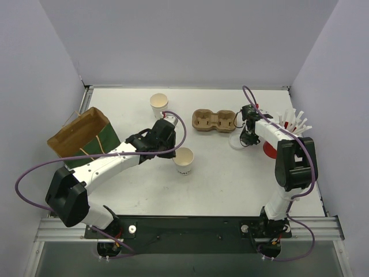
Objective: Pack the takeout coffee
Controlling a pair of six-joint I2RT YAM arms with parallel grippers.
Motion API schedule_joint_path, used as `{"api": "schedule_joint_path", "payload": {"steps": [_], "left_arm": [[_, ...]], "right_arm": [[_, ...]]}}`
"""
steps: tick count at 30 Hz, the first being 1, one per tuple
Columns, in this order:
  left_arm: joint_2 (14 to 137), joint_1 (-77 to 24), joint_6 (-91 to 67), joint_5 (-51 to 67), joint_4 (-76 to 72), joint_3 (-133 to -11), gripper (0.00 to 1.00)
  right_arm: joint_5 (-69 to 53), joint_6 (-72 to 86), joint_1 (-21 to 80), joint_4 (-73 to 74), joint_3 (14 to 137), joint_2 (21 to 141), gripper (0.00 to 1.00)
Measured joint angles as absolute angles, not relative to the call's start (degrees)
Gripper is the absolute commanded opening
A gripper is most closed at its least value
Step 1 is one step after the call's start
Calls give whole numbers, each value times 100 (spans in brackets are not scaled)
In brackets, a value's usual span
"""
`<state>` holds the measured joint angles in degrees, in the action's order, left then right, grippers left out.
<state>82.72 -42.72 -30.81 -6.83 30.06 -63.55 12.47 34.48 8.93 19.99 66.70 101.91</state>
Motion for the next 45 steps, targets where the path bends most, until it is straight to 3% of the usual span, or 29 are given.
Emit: {"api": "schedule_joint_path", "payload": {"steps": [14, 22, 26, 38, 45], "left_arm": [[8272, -4272, -3059, -705, 2921, -6252, 16], [8272, -4278, -3035, -729, 2836, -6114, 18], [8272, -4278, -3028, -731, 2799, -6020, 25], [8184, -4283, -2945, -779, 2786, -5953, 56], [7898, -4281, -2897, -825, 2814, -6010, 57]], "right_arm": [[1212, 3448, 893, 2018, 6670, 10191, 0], [1205, 3446, 893, 2040, 6670, 10191, 0], [1205, 3444, 893, 2040, 6670, 10191, 0], [1188, 3433, 893, 2058, 6676, 10191, 0], [1149, 3428, 893, 2137, 6766, 10189, 0]]}}
